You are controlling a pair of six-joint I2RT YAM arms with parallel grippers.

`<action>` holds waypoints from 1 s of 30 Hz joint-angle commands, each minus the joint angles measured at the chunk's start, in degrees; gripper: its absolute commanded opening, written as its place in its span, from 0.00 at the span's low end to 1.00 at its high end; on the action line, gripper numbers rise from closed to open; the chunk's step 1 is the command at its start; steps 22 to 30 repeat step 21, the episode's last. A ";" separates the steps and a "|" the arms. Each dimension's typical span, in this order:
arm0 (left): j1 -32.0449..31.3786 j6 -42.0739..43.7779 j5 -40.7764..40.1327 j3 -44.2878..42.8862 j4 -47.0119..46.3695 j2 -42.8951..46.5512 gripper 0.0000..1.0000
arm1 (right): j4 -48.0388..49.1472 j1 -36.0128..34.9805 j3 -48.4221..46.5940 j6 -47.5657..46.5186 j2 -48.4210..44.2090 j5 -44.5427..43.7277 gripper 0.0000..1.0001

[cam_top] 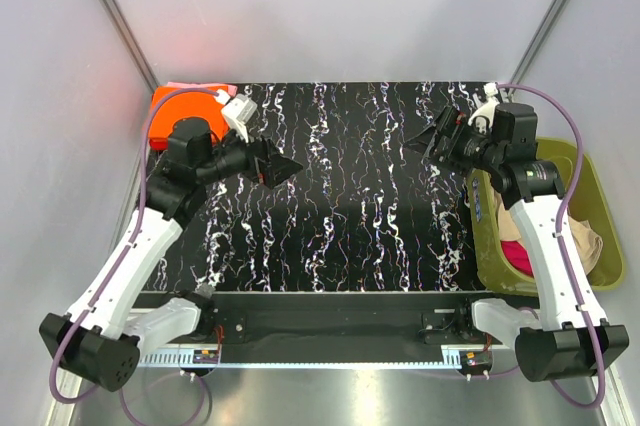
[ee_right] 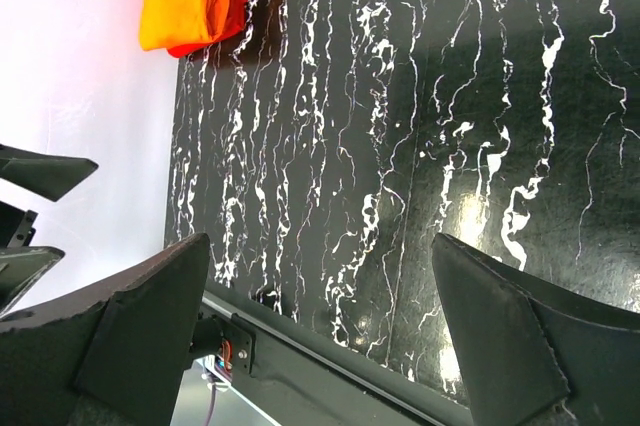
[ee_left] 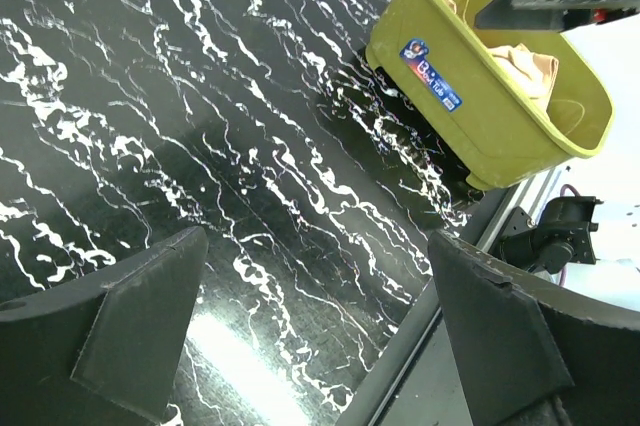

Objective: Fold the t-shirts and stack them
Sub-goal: Reset both grippers

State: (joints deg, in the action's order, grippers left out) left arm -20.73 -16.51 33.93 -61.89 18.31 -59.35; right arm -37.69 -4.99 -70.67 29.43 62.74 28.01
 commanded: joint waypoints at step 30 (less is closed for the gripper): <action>0.34 -1.94 -0.88 -0.69 -1.96 0.46 0.99 | 0.42 -0.37 -0.43 0.10 -2.97 -4.36 1.00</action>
